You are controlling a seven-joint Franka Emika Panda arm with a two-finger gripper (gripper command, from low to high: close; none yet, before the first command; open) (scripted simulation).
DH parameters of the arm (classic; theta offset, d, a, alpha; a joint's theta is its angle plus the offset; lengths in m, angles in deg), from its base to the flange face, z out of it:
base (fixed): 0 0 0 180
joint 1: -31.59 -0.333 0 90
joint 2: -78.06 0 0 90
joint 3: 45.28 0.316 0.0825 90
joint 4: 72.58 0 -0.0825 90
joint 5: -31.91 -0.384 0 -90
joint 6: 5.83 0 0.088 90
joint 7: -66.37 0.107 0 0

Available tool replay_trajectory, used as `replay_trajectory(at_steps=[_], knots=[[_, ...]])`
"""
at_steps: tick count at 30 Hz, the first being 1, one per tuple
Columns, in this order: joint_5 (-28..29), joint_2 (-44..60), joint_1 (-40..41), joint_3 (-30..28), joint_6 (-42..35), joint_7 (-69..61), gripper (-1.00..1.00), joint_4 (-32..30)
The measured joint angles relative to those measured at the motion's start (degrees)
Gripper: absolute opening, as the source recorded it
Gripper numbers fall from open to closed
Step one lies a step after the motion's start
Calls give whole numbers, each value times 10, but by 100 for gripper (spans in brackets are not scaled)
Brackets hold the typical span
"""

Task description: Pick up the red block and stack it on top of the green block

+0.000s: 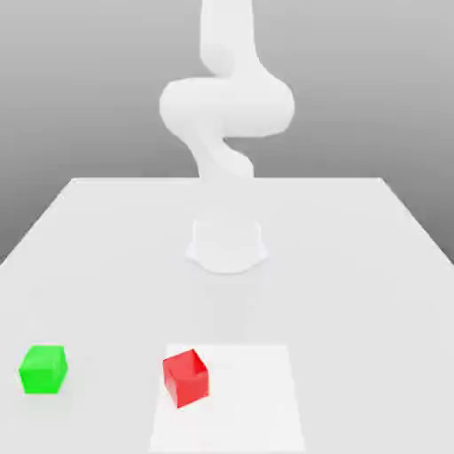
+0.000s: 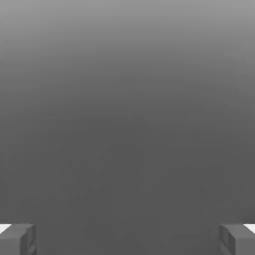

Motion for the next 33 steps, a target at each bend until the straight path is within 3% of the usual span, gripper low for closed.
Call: replay_trajectory(at_steps=[13,20,26,27,33], knots=[[46,275,-3,-60,149,-184,0,-134],[-17,420,1,-78,232,-342,0,-204],[-71,544,26,-42,331,-396,0,-197],[-75,560,31,-37,344,-399,-100,-195],[-76,567,34,-33,350,-400,-100,-194]])
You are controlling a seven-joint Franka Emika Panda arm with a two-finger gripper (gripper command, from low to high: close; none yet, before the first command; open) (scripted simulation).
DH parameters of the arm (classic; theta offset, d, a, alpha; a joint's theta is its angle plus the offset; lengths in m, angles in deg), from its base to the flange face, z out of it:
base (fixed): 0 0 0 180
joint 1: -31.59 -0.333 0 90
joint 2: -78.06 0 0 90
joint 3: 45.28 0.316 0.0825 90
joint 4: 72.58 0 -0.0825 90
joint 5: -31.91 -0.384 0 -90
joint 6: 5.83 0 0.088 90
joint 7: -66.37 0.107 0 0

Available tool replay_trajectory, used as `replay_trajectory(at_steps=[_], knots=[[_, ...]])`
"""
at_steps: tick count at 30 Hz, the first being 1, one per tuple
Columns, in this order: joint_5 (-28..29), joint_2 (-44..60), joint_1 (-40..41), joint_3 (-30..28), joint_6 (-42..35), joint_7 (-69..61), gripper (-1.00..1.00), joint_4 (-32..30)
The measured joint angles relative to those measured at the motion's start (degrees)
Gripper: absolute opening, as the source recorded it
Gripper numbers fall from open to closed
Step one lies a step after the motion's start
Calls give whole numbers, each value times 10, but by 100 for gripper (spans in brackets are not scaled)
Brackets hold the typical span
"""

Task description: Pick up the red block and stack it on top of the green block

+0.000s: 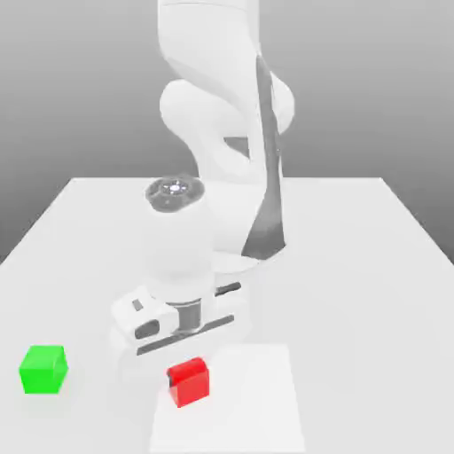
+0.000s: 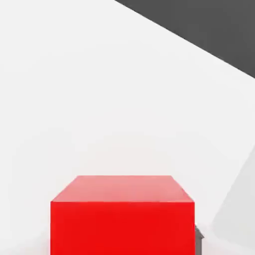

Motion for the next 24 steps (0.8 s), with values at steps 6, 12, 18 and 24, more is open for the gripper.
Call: replay_trajectory(at_steps=[6,12,18,24], knots=[[36,-97,-10,-18,-81,27,-100,-15],[42,-125,51,-58,-138,148,-100,12],[34,-119,117,-109,-176,305,-100,56],[2,-75,161,-130,-167,392,-100,88]])
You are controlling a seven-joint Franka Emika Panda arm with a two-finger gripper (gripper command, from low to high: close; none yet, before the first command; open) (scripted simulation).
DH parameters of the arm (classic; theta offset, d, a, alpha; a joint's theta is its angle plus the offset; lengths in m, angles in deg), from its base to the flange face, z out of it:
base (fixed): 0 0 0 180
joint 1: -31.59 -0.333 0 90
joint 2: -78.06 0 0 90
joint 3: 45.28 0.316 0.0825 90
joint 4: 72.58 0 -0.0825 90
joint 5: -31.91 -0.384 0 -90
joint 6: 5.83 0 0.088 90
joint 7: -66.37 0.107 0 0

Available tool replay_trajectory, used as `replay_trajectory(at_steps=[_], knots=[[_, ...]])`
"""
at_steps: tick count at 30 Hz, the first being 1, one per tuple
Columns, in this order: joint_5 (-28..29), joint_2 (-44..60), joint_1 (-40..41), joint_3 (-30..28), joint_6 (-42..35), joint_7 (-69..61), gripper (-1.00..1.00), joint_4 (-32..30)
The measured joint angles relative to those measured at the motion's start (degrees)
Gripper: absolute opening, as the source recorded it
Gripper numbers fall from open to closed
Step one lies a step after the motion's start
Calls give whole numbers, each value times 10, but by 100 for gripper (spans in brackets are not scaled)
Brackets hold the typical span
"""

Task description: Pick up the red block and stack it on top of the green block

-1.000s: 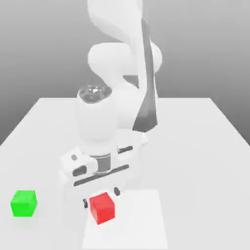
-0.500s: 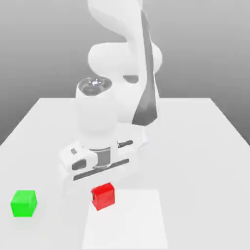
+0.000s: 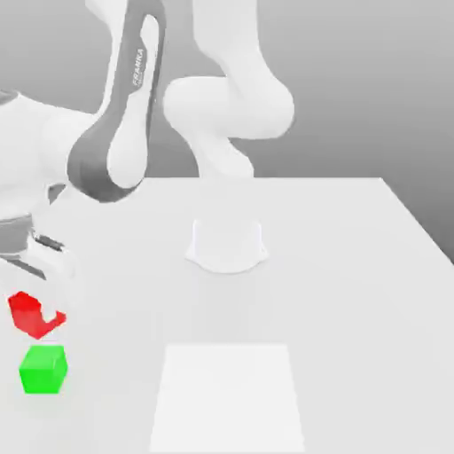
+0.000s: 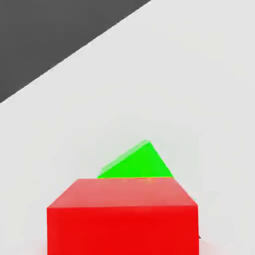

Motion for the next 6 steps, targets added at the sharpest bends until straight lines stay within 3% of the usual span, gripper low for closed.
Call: replay_trajectory(at_steps=[2,3,6], knots=[[-27,39,10,15,34,-17,-100,3],[-39,57,16,23,50,-24,100,4],[-39,57,16,23,50,-24,100,4]])
